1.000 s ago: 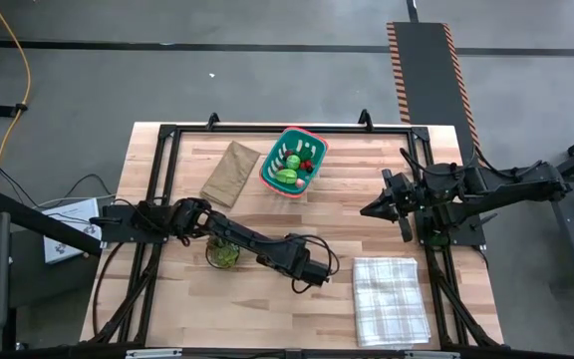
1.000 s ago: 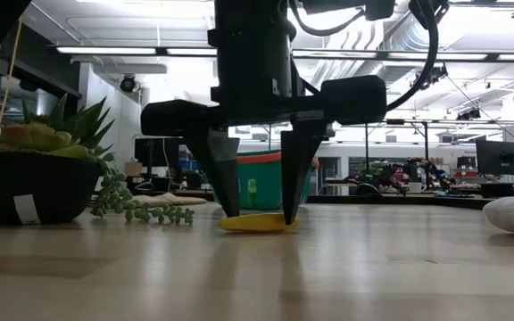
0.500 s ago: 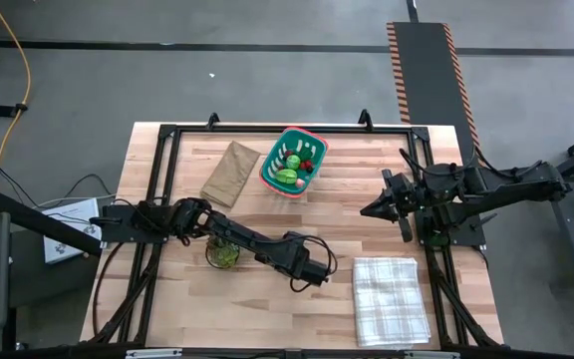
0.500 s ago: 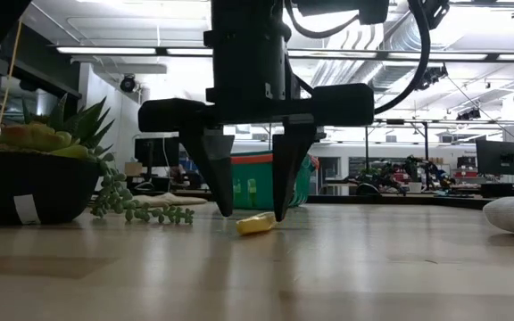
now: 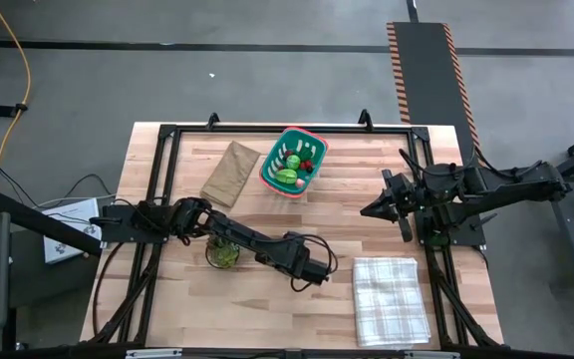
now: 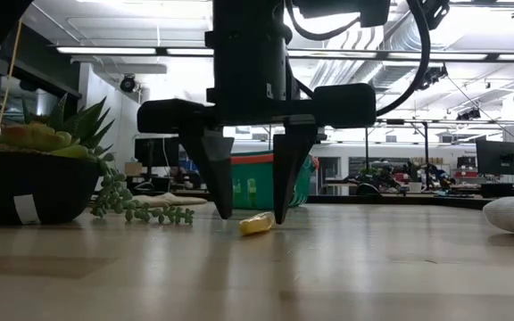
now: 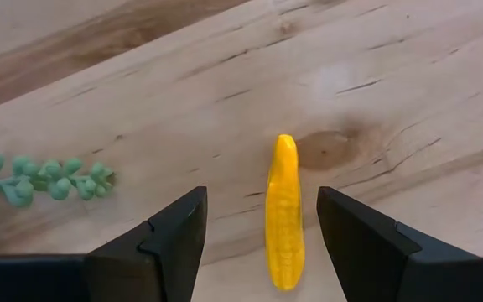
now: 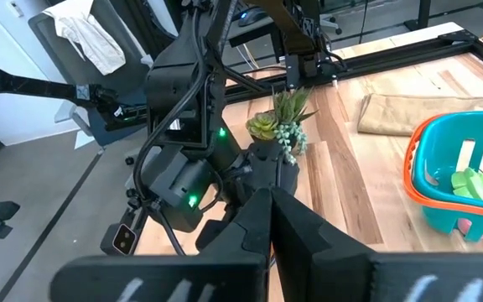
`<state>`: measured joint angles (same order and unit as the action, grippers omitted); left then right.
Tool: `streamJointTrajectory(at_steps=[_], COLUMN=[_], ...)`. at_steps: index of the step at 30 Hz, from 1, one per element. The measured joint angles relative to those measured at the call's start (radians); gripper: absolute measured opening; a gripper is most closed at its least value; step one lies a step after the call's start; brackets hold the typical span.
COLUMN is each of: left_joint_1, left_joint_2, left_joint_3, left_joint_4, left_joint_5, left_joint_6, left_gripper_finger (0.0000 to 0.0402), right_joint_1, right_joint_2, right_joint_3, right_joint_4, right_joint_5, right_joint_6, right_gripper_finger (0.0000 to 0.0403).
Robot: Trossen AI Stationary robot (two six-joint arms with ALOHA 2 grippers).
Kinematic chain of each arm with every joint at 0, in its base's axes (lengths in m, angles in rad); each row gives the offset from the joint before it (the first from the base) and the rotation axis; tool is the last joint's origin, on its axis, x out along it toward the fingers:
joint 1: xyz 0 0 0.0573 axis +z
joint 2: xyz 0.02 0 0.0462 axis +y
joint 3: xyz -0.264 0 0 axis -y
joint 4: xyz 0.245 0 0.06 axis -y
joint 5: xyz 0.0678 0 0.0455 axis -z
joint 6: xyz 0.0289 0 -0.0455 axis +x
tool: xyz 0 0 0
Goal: Pick and placing Produce into tupperware
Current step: Put the yellow corn in the green basket
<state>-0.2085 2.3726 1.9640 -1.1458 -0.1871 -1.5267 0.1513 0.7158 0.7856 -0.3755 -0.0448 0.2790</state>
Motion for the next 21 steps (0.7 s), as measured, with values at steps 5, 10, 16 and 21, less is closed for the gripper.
streamJointTrajectory(at_steps=[5,10,16,21], left_joint_1=[0.000,0.000,0.000,0.000], left_joint_2=[0.000,0.000,0.000,0.000], left_joint_3=[0.000,0.000,0.000,0.000], left_joint_4=[0.021,0.024,0.024,0.036], left_joint_5=[0.014,0.023,0.039,0.039], left_joint_6=[0.002,0.003,0.018,0.030], left_gripper_finger=[0.0216,0.0216,0.0189,0.0144], right_joint_1=[0.000,0.000,0.000,0.000], right_joint_2=[0.000,0.000,0.000,0.000], right_joint_3=[0.000,0.000,0.000,0.000], right_joint_4=[0.000,0.001,0.001,0.002], right_joint_5=[0.000,0.000,0.000,0.000], right_joint_6=[0.000,0.000,0.005,0.008], right_gripper_finger=[0.0001,0.0001,0.0001,0.0001])
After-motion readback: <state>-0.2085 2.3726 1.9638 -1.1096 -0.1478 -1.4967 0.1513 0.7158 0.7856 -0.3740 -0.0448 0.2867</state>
